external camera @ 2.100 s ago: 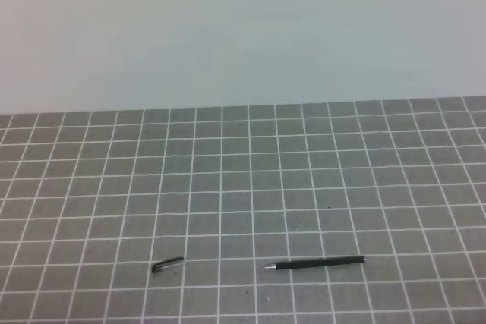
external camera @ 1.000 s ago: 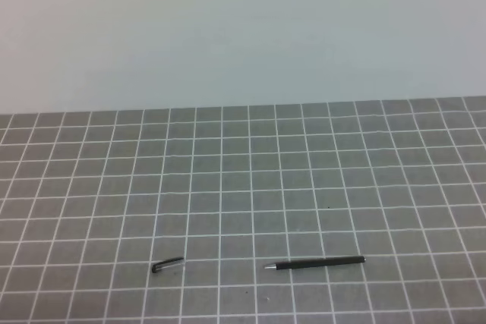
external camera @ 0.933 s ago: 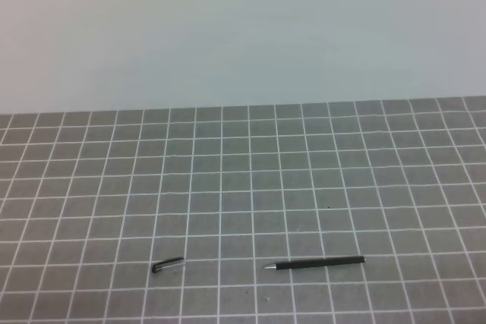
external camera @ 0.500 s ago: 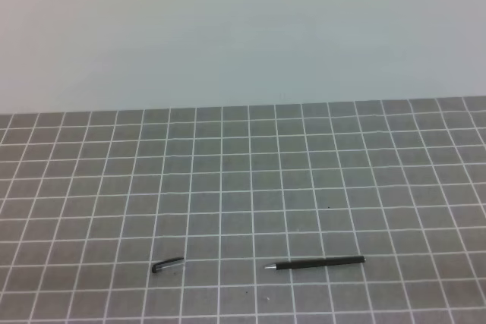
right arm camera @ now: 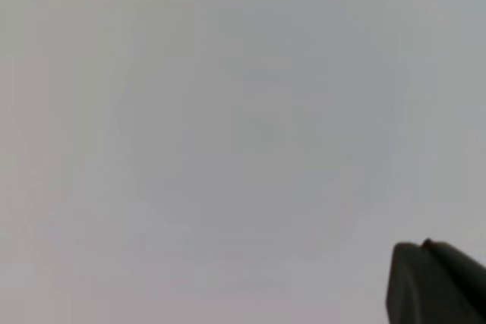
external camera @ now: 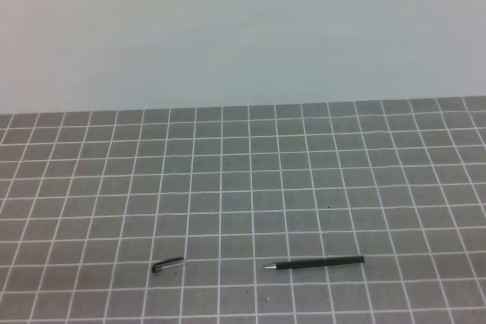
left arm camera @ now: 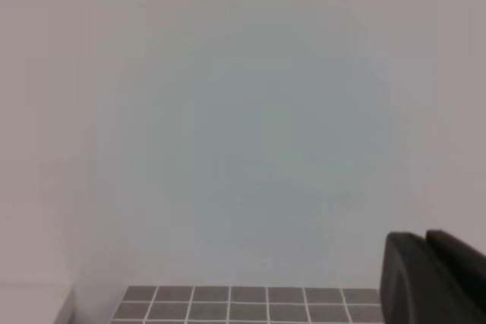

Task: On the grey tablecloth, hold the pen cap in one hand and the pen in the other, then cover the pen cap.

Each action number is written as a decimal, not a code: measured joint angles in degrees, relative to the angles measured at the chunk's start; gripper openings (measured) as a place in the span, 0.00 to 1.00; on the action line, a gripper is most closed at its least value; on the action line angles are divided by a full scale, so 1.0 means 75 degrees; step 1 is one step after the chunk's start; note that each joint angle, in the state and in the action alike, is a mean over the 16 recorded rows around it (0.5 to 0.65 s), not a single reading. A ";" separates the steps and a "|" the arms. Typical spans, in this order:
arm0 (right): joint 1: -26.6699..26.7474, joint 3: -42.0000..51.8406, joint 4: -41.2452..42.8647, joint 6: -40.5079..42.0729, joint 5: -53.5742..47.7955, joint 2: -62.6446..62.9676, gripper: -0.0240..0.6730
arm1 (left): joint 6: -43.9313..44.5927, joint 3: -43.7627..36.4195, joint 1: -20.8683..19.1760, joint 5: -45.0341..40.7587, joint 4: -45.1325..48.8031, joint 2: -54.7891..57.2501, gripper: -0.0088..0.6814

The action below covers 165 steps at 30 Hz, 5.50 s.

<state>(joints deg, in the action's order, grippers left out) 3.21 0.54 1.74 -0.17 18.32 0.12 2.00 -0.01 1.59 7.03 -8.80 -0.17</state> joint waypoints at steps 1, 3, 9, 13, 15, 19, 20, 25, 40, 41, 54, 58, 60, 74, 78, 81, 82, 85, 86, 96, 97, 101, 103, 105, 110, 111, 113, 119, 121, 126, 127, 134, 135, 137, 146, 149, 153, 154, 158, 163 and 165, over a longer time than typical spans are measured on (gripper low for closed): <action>0.0000 -0.0015 -0.0002 -0.0028 0.0127 0.0000 0.04 | -0.0017 0.0000 0.0000 0.0048 0.0000 0.0000 0.01; 0.0000 -0.0001 -0.0026 -0.0084 0.0400 0.0000 0.04 | -0.0064 0.0000 0.0000 0.0172 -0.0009 0.0000 0.01; 0.0000 -0.0031 -0.0207 -0.0219 0.1198 0.0000 0.04 | -0.0305 0.0050 0.0000 0.0380 -0.0067 0.0000 0.01; 0.0000 -0.0031 -0.0386 -0.0230 0.1617 0.0000 0.04 | -0.0422 0.0280 0.0000 0.0225 -0.0043 0.0000 0.01; 0.0000 -0.0031 -0.0474 -0.0224 0.1792 0.0000 0.04 | -0.0468 0.0465 0.0000 0.0050 -0.0022 0.0001 0.01; 0.0000 -0.0045 -0.0634 -0.0212 0.1946 0.0000 0.04 | -0.0496 0.0971 0.0000 -0.0707 0.0071 0.0004 0.01; 0.0000 -0.0045 -0.0668 -0.0211 0.1937 0.0000 0.04 | -0.0465 0.1118 0.0000 -0.0967 0.0118 0.0005 0.01; 0.0000 -0.0048 -0.0734 -0.0206 0.1664 0.0000 0.04 | -0.0094 0.1826 0.0000 -0.2146 0.0348 0.0009 0.01; 0.0000 -0.1704 -0.0374 0.0506 -0.2519 -0.0302 0.04 | 0.0759 0.2309 0.0000 -0.3371 0.0634 0.0014 0.01; 0.0000 -0.1930 -0.0351 0.0602 -0.2901 -0.0414 0.04 | 0.0761 0.2298 0.0000 -0.3370 0.0616 0.0014 0.01; -0.0001 -0.4967 -0.1419 0.3016 -0.7175 -0.3463 0.04 | 0.0825 0.2242 0.0017 -0.3376 0.0284 0.0160 0.01; -0.0001 -0.5775 -0.2206 0.4236 -0.8163 -0.4874 0.04 | 0.0849 0.2242 0.0165 -0.3385 0.0238 0.0246 0.01; 0.0000 -0.6153 -0.2616 0.4824 -0.8614 -0.5657 0.04 | 0.0861 0.2242 0.0302 -0.3387 0.0218 0.0289 0.01; 0.1007 -0.8852 -0.3987 0.7152 -1.0522 -1.0840 0.04 | 0.0921 0.2242 0.1489 -0.3418 0.0252 0.0571 0.01; 0.1657 -0.9539 -0.3661 0.7297 -1.0686 -1.1823 0.04 | 0.0954 0.2242 0.1580 -0.3412 0.0278 0.0799 0.01; 0.2187 -0.9910 -0.3255 0.7338 -1.0636 -1.2378 0.04 | 0.0977 0.2242 0.1589 -0.3390 0.0298 0.1002 0.01; 0.2350 -1.0006 -0.3110 0.7352 -1.0587 -1.2519 0.04 | 0.0983 0.2242 0.1589 -0.3382 0.0299 0.1068 0.01; 0.2806 -1.0201 -0.2692 0.7425 -1.0356 -1.2866 0.04 | 0.0999 0.2242 0.1589 -0.3359 0.0271 0.1245 0.01; 0.2950 -1.0243 -0.2561 0.7456 -1.0262 -1.2960 0.04 | 0.1001 0.2242 0.1589 -0.3352 0.0258 0.1295 0.01; 0.3687 -1.0382 -0.1526 0.7660 -0.9453 -1.3710 0.17 | 0.1004 0.2242 0.1589 -0.3297 0.0098 0.1495 0.01; 0.3705 -1.0389 -0.1458 0.7673 -0.9417 -1.3784 0.20 | 0.1004 0.2242 0.1589 -0.3295 0.0082 0.1496 0.01; 0.3733 -1.0412 -0.1211 0.7673 -0.9327 -1.4087 0.34 | 0.1006 0.2242 0.1589 -0.3286 0.0053 0.1496 0.01; 0.3733 -1.0422 -0.1078 0.7651 -0.9290 -1.4252 0.40 | 0.1009 0.2242 0.1589 -0.3279 0.0051 0.1496 0.01; 0.3733 -1.0426 -0.0937 0.7628 -0.9254 -1.4397 0.47 | 0.1011 0.2242 0.1589 -0.3272 0.0051 0.1496 0.01; 0.3733 -1.0427 -0.0582 0.7533 -0.9115 -1.4748 0.58 | 0.1017 0.2242 0.1589 -0.3263 0.0046 0.1496 0.01; 0.3733 -1.0427 -0.0506 0.7498 -0.9076 -1.4806 0.59 | 0.1018 0.2242 0.1589 -0.3261 0.0045 0.1496 0.01; 0.3733 -1.0428 -0.0353 0.7426 -0.8995 -1.4903 0.60 | 0.1020 0.2242 0.1589 -0.3259 0.0042 0.1496 0.01; 0.3733 -1.0431 0.0065 0.7195 -0.8736 -1.5114 0.61 | 0.1023 0.2242 0.1589 -0.3256 0.0035 0.1496 0.01; 0.3733 -1.0433 0.0161 0.7119 -0.8666 -1.5151 0.61 | 0.1023 0.2242 0.1589 -0.3256 0.0033 0.1496 0.01; 0.3733 -1.0439 0.0245 0.7025 -0.8509 -1.5199 0.61 | 0.1034 0.2242 0.1589 -0.3256 0.0032 0.1496 0.01; 0.3733 -1.0440 0.0241 0.7024 -0.8487 -1.5204 0.61 | 0.1037 0.2242 0.1589 -0.3256 0.0032 0.1496 0.01; 0.3733 -1.0461 0.0206 0.7023 -0.8485 -1.5267 0.58 | 0.1072 0.2242 0.1589 -0.3256 0.0032 0.1496 0.01; 0.3733 -1.0464 0.0201 0.7023 -0.8494 -1.5284 0.58 | 0.1080 0.2242 0.1589 -0.3256 0.0032 0.1496 0.01; 0.3733 -1.0469 0.0192 0.7023 -0.8510 -1.5305 0.56 | 0.1099 0.2242 0.1589 -0.3256 0.0032 0.1496 0.01; 0.3733 -1.0493 0.0169 0.7039 -0.8602 -1.5354 0.51 | 0.1166 0.2242 0.1589 -0.3256 0.0032 0.1496 0.01; 0.3732 -1.0497 0.0169 0.7046 -0.8625 -1.5372 0.47 | 0.1183 0.2242 0.1589 -0.3256 0.0032 0.1496 0.01; 0.3732 -1.0501 0.0187 0.7052 -0.8654 -1.5377 0.39 | 0.1194 0.2242 0.1589 -0.3256 0.0032 0.1496 0.01; 0.3732 -1.0502 0.0194 0.7053 -0.8659 -1.5377 0.37 | 0.1195 0.2242 0.1589 -0.3256 0.0032 0.1496 0.01; 0.3732 -1.0502 0.0223 0.7051 -0.8674 -1.5377 0.28 | 0.1201 0.2244 0.1591 -0.3236 0.0029 0.1495 0.01; 0.3732 -1.0502 0.0269 0.7043 -0.8697 -1.5374 0.19 | 0.1202 0.2244 0.1591 -0.3236 0.0028 0.1495 0.01; 0.3732 -1.0501 0.0300 0.7040 -0.8722 -1.5364 0.17 | 0.1202 0.2244 0.1591 -0.3236 0.0027 0.1495 0.01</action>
<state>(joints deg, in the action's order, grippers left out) 31.20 -78.22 3.99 52.63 -47.10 -115.11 11.02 16.82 13.52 -17.24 -8.60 11.05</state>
